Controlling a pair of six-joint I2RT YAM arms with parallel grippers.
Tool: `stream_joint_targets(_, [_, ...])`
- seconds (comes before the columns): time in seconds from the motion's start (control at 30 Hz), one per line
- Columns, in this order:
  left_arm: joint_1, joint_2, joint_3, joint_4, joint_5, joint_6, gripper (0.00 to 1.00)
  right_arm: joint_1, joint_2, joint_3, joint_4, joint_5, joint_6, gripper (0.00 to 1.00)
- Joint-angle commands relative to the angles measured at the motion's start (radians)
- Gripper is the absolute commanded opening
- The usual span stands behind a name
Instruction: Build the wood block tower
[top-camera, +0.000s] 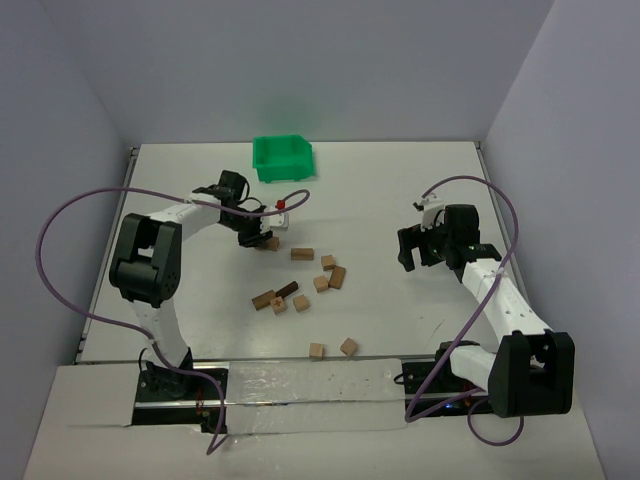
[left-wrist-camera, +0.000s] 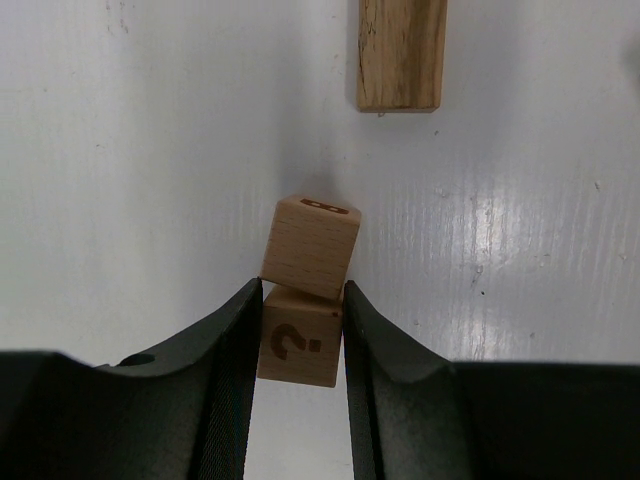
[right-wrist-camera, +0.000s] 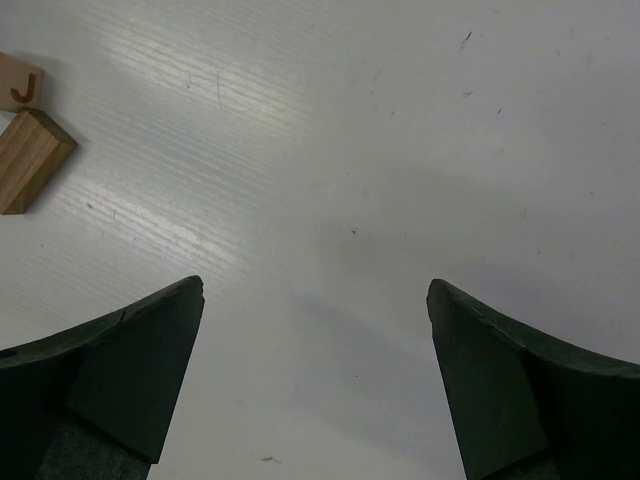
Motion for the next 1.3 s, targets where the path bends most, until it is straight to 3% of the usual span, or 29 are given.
stream_joint_targets(0.0, [0.004,0.002,0.043,-0.016,0.072,0.060,0.07,-0.006,0.007,0.052,0.004,-0.008,-0.010,1.00])
stream_joint_targets(0.4, [0.004,-0.011,0.049,-0.045,0.098,0.118,0.10,-0.006,0.010,0.052,0.002,-0.011,-0.010,1.00])
stream_joint_targets(0.77, [0.004,-0.002,0.055,-0.056,0.110,0.136,0.32,-0.006,0.014,0.053,-0.001,-0.011,-0.008,1.00])
stream_joint_targets(1.27, [0.002,0.027,0.072,-0.082,0.110,0.155,0.44,-0.005,0.017,0.053,-0.004,-0.012,-0.008,1.00])
